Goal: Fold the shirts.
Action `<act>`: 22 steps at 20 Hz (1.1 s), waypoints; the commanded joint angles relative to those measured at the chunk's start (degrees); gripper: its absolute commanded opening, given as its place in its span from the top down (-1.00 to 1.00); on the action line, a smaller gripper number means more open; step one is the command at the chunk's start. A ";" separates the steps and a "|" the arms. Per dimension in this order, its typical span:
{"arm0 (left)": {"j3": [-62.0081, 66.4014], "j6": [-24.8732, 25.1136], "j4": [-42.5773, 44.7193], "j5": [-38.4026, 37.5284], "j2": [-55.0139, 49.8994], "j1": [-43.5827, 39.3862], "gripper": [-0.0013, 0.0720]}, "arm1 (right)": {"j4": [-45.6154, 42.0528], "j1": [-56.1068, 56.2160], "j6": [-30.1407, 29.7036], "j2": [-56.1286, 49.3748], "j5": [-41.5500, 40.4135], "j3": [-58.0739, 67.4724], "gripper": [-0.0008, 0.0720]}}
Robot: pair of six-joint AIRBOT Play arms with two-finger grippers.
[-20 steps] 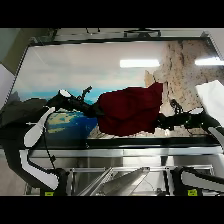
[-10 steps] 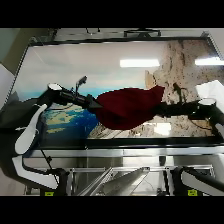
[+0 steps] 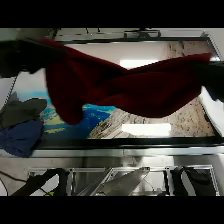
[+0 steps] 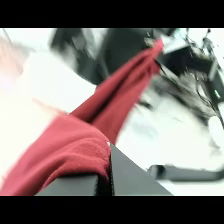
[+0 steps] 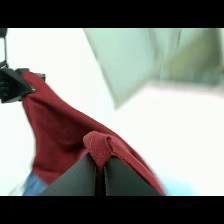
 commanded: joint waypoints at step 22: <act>10.03 -15.74 29.40 -4.70 -44.94 1.66 0.04 | -18.08 -13.05 -2.12 -42.10 -17.42 -11.34 -0.40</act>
